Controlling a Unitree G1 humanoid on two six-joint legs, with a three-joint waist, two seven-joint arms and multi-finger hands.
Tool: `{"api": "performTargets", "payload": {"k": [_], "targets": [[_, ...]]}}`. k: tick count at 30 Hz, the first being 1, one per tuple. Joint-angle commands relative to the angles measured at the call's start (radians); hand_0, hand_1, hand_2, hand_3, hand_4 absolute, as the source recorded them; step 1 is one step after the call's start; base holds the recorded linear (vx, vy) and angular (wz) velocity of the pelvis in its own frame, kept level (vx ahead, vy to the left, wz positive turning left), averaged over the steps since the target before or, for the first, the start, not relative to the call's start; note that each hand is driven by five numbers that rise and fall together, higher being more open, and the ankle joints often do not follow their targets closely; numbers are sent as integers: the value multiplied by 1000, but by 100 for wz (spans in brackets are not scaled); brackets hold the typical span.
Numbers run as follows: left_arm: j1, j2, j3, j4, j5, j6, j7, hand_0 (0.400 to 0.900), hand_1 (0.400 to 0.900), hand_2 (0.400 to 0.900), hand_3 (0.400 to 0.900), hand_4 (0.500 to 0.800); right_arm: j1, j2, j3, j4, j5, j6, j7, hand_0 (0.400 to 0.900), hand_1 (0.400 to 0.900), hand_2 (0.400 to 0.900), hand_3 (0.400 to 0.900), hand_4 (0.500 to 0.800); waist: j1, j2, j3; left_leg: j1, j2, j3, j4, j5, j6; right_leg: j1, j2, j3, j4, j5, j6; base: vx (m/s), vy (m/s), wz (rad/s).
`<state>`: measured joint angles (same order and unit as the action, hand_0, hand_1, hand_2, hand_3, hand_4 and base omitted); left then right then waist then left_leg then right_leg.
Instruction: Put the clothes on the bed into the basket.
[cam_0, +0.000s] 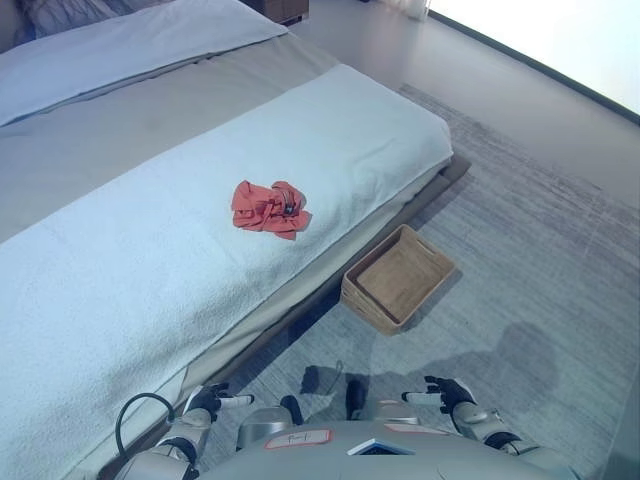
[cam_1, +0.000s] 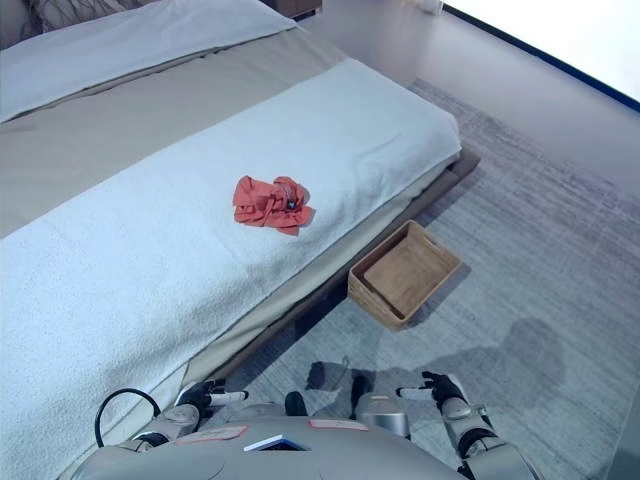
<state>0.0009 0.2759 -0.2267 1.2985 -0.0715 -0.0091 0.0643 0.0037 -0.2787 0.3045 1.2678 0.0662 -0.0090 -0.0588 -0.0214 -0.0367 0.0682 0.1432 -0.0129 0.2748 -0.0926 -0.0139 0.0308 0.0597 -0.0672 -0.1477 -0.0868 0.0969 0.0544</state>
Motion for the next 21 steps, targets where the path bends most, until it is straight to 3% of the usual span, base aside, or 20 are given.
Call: {"api": "performTargets", "payload": {"k": [1,21], "targets": [[-70,-8,-13,57,29,-9,8,900,900,900,900,800,-82,-43,-10,53,-2,-6,-25,900,900,900,900,800,20,41,26,35,5,-8,5,-64,-51,4,47,11,19,-59,50,0,0,0],[-66,-4,-8,60,25,-3,23,900,900,900,900,800,-81,-46,-11,50,2,-5,-30,900,900,900,900,800,20,45,34,34,10,-19,5,-64,-48,-8,54,16,52,-84,41,0,-1,0]]}}
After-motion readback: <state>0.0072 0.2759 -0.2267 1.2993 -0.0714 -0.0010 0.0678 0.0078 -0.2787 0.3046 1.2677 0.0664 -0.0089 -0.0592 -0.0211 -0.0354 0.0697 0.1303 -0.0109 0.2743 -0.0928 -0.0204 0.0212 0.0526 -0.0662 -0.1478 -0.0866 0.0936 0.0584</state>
